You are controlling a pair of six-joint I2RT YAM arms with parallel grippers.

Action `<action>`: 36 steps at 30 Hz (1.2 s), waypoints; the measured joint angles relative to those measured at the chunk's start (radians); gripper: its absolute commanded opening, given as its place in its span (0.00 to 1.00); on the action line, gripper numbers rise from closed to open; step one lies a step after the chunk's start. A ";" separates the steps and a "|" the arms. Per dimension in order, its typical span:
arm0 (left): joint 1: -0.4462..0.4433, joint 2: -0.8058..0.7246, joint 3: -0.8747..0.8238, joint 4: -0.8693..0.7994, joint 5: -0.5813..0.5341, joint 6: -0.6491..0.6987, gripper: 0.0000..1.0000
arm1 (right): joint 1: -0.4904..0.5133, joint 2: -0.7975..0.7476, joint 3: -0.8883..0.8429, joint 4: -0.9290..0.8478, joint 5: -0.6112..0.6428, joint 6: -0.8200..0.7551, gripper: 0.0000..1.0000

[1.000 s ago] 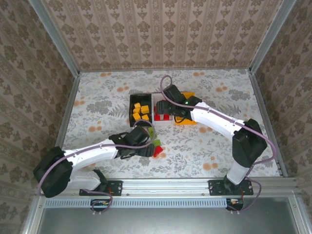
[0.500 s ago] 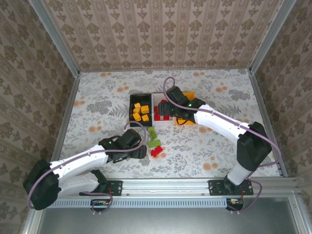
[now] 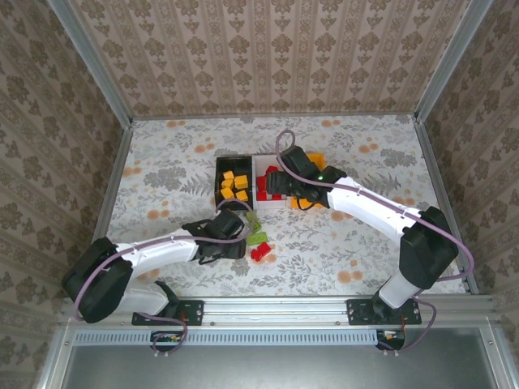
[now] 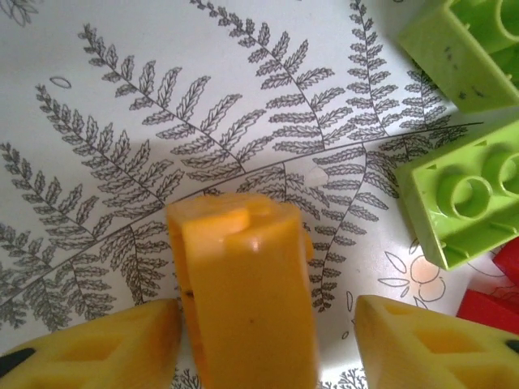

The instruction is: Sort the legos into containers by color

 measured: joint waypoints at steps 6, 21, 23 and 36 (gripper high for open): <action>0.001 0.000 0.000 0.019 0.011 -0.002 0.39 | -0.004 -0.011 -0.002 0.000 0.000 0.001 0.77; 0.070 -0.226 0.167 -0.179 -0.014 0.042 0.32 | -0.013 -0.083 -0.055 0.002 0.000 0.008 0.77; 0.126 -0.198 0.245 -0.182 -0.015 0.072 0.32 | -0.013 -0.097 -0.075 0.004 0.000 0.015 0.77; 0.286 0.320 0.614 -0.123 0.000 0.202 0.35 | -0.010 -0.185 -0.246 0.012 -0.005 0.031 0.77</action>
